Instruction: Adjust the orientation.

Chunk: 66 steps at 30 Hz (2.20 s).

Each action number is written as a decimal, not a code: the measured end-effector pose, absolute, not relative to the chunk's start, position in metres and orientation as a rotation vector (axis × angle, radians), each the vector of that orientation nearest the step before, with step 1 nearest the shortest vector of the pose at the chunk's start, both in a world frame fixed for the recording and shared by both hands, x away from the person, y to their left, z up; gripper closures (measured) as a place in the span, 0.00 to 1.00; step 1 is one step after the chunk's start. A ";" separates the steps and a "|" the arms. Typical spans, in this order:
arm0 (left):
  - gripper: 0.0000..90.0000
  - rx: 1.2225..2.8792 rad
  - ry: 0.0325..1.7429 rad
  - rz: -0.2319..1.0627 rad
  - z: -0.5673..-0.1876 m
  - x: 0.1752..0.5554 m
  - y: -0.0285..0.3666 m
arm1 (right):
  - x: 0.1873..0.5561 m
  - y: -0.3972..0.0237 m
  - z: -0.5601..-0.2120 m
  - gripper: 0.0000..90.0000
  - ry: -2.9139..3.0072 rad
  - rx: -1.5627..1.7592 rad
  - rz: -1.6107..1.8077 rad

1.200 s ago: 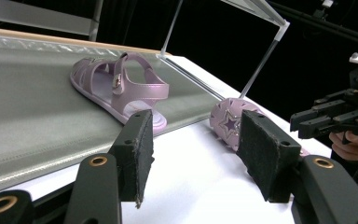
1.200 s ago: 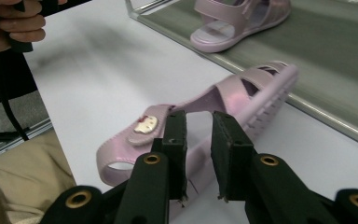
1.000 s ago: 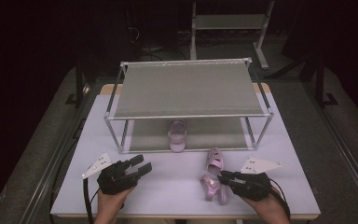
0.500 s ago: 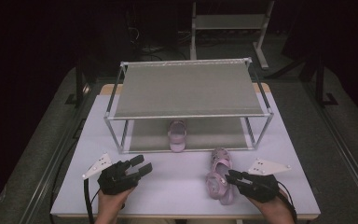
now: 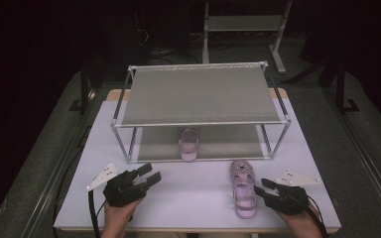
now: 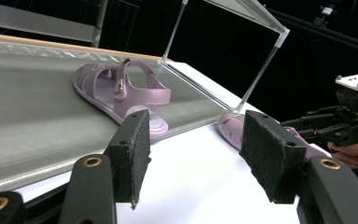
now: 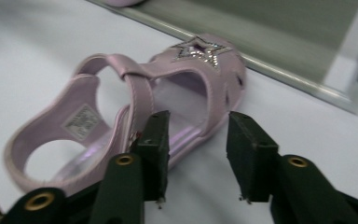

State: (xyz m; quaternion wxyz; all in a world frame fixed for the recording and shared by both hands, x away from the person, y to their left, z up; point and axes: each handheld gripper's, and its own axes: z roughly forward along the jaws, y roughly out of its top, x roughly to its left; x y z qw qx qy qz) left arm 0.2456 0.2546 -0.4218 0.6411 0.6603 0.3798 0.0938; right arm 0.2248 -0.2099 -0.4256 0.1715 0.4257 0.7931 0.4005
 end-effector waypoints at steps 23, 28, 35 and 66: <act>0.46 1.514 0.845 0.195 -0.424 0.247 0.252 | 0.210 -0.228 -0.418 0.50 2.180 1.281 1.493; 0.46 1.515 0.844 0.195 -0.424 0.246 0.252 | 0.209 -0.217 -0.421 0.53 2.239 1.274 1.476; 0.46 1.517 0.844 0.195 -0.425 0.246 0.251 | 0.210 -0.202 -0.428 0.71 2.289 1.284 1.288; 0.38 1.498 0.870 0.194 -0.426 0.247 0.254 | 0.209 -0.212 -0.420 0.91 2.162 1.488 1.449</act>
